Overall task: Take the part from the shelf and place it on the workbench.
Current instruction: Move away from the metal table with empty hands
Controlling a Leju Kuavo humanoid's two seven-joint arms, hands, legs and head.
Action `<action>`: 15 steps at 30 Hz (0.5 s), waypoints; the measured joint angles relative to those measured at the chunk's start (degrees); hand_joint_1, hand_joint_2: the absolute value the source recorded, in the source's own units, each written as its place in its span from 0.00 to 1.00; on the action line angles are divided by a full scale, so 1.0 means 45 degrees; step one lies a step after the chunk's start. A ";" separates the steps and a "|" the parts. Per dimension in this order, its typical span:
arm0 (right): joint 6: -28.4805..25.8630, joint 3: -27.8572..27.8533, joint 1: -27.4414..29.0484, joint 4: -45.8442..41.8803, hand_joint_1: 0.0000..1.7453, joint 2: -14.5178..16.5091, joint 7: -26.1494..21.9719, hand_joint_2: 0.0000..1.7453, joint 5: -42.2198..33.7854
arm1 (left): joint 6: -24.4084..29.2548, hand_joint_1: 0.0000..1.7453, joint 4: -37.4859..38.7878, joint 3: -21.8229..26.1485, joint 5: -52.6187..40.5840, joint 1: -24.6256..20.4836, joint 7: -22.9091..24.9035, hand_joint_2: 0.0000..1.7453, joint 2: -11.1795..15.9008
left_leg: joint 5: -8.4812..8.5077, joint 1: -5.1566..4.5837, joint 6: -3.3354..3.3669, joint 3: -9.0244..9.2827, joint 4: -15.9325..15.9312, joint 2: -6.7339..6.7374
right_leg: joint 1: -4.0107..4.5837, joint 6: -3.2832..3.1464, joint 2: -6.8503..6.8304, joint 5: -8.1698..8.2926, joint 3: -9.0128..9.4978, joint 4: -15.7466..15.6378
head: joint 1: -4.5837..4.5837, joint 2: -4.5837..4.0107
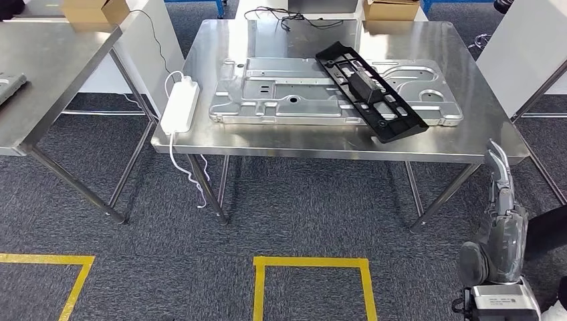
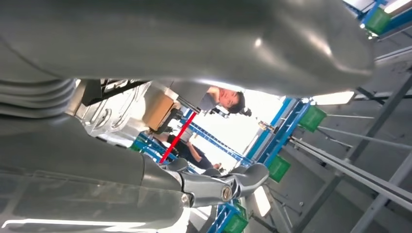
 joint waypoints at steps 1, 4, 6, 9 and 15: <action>-0.0001 0.0001 0.0006 0.0001 0.00 0.0000 0.0000 0.00 0.0000 | -0.0001 0.00 0.0000 0.0000 0.0000 -0.0007 -0.0001 0.00 0.0000 | -0.0070 0.0004 -0.0005 0.0043 0.0594 -0.0001 | 0.0010 -0.0012 -0.0001 0.0155 -0.0213 0.0028 | -0.0017 0.0000; -0.0016 0.0004 0.0022 0.0001 0.00 0.0000 0.0000 0.00 0.0000 | 0.0004 0.00 -0.0004 0.0000 -0.0004 -0.0028 -0.0002 0.00 0.0001 | 0.0939 0.0012 0.0034 0.1118 0.0109 -0.0003 | 0.0012 0.0031 0.0002 0.0550 -0.0861 0.0185 | -0.0115 0.0000; -0.0034 -0.0004 0.0030 0.0000 0.00 0.0000 -0.0002 0.00 0.0000 | 0.0006 0.00 -0.0013 0.0000 -0.0014 -0.0073 -0.0004 0.00 0.0007 | 0.1073 -0.0028 0.0103 0.2541 -0.1839 -0.0009 | 0.0040 0.0130 0.0008 0.0771 -0.1119 0.0312 | -0.0204 0.0000; -0.0081 -0.0025 0.0049 -0.0001 0.00 0.0000 -0.0016 0.00 0.0000 | 0.0001 0.00 -0.0019 -0.0006 -0.0040 -0.0162 -0.0004 0.00 0.0011 | 0.0677 -0.0123 0.0153 0.3510 -0.3570 -0.0044 | 0.0075 0.0318 -0.0028 0.1174 -0.1274 0.0340 | -0.0211 0.0000; -0.0169 -0.0162 0.0257 -0.0001 0.00 -0.0010 -0.0006 0.00 0.0005 | 0.0009 0.00 -0.0022 -0.0002 -0.0102 -0.0131 0.0029 0.00 -0.0001 | 0.1378 -0.0049 0.0553 0.2457 -0.3617 0.0071 | 0.0088 0.0557 0.0024 -0.1365 -0.1995 0.2938 | 0.0114 0.0000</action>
